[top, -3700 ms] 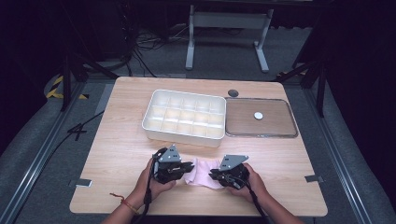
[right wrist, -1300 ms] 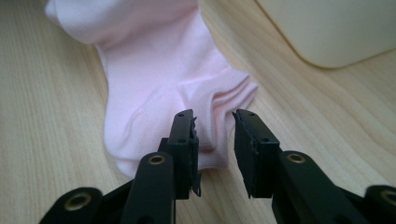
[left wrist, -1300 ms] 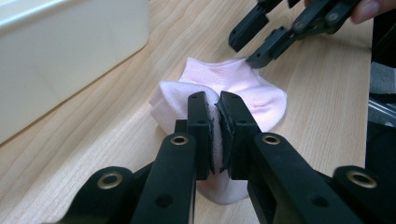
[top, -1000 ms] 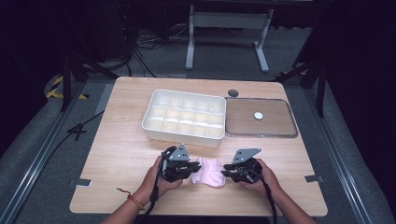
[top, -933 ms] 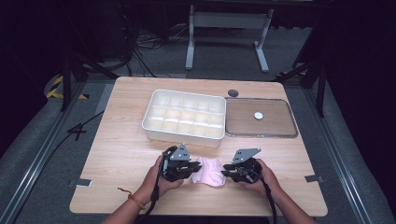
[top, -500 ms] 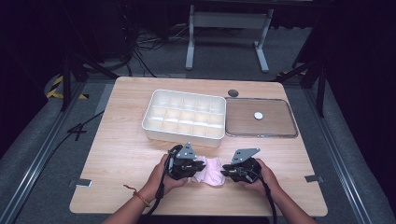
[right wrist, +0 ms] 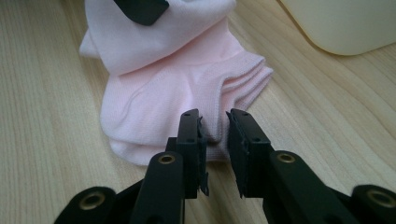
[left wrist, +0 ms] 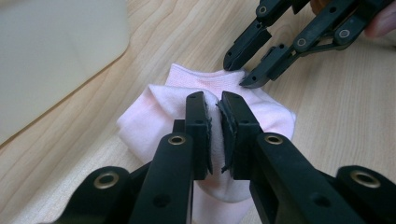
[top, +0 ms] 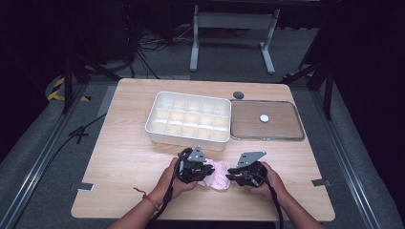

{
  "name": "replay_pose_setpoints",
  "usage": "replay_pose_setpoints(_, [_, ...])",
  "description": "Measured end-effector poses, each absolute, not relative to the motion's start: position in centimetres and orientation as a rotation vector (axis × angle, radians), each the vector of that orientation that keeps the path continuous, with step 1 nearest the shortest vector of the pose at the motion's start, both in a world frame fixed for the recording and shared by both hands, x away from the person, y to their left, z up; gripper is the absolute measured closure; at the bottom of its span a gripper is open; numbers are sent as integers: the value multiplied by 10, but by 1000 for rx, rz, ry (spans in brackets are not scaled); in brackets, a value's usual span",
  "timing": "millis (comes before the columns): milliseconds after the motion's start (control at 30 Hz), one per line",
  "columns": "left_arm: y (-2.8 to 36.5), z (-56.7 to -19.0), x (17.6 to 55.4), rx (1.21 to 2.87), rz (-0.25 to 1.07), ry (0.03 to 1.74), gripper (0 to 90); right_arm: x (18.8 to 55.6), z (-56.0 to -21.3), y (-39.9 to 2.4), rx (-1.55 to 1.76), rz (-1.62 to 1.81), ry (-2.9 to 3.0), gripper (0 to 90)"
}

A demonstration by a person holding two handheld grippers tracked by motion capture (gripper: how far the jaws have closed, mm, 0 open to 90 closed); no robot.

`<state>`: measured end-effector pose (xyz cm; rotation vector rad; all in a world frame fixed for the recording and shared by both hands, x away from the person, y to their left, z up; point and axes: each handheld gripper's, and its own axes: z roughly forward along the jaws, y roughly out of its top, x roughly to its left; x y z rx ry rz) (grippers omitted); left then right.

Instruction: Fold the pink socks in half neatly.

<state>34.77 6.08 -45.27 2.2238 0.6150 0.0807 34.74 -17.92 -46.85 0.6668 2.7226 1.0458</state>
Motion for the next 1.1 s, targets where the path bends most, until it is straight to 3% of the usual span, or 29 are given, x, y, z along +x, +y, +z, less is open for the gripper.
replay_pose_setpoints(200, [57, -456, 347, 2227, 84, 624, 787, 347, -469, -179, 663, 1044, 2722, 750])
replay_pose_setpoints(467, [67, -441, 346, 2172, 96, 602, 641, 347, -469, -180, 665, 1048, 2719, 746])
replay_pose_setpoints(567, [81, -431, 344, 2146, 112, 594, 633, 347, -469, -180, 668, 1048, 2719, 743])
replay_pose_setpoints(800, [95, -434, 340, 2172, 108, 571, 716, 347, -469, -180, 670, 1049, 2718, 742])
replay_pose_setpoints(1100, [70, -458, 329, 2260, 95, 516, 779, 345, -469, -178, 650, 1042, 2707, 749])
